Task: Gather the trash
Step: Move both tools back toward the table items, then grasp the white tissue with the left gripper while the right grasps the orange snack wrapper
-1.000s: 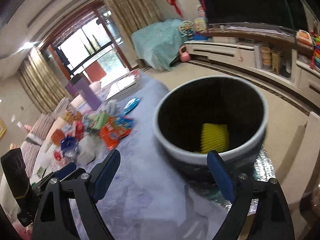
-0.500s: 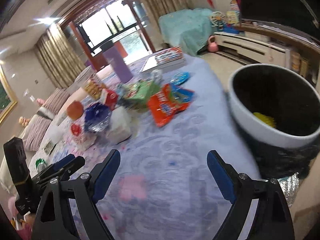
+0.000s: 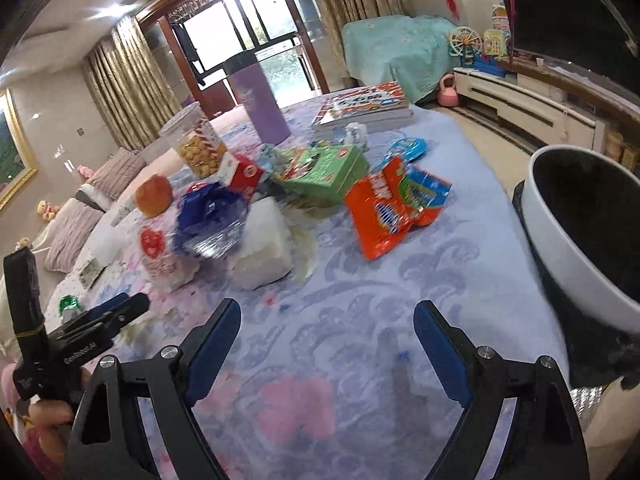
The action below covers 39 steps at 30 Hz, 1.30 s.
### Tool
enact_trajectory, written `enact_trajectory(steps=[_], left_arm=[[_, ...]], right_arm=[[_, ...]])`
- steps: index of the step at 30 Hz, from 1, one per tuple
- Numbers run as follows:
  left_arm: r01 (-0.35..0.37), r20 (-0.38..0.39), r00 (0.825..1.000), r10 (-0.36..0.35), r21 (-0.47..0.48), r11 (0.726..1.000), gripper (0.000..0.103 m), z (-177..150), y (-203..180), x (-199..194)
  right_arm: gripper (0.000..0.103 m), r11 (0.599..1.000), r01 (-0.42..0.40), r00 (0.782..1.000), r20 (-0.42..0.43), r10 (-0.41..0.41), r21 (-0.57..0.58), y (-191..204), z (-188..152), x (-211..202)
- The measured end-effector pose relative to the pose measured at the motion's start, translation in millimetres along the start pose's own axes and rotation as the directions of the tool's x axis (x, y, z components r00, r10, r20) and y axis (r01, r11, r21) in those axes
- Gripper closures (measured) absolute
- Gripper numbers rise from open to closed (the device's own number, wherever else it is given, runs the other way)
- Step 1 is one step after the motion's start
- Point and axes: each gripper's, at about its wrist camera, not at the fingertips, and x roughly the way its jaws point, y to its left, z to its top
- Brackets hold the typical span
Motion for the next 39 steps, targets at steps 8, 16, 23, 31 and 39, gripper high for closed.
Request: enact_trajectory(steps=[8, 16, 23, 31, 39], left_arm=[[0.004, -0.001, 1.000, -0.004, -0.012, 1.000, 0.032, 30, 4, 36], [0.069, -0.058, 0.996, -0.070, -0.016, 0.997, 0.072, 38, 5, 74], [0.058, 0.003, 0.998, -0.058, 0.034, 0.998, 0.077, 34, 1, 56], [0.069, 0.044, 0.997, -0.070, 0.030, 0.997, 0.078, 17, 3, 16], [0.119, 0.093, 0.988, -0.124, 0.058, 0.991, 0.078, 9, -10, -19]], right_arm=[[0.014, 0.998, 0.060, 0.998, 0.003, -0.060, 0.034, -27, 31, 30], [0.048, 0.997, 0.063, 0.998, -0.031, -0.062, 0.053, -40, 46, 59], [0.102, 0.998, 0.049, 0.999, -0.015, -0.048, 0.040, -38, 38, 46], [0.102, 0.998, 0.030, 1.000, 0.006, -0.031, 0.056, -41, 22, 19], [0.102, 0.997, 0.009, 0.999, 0.032, -0.011, 0.070, -46, 6, -17]])
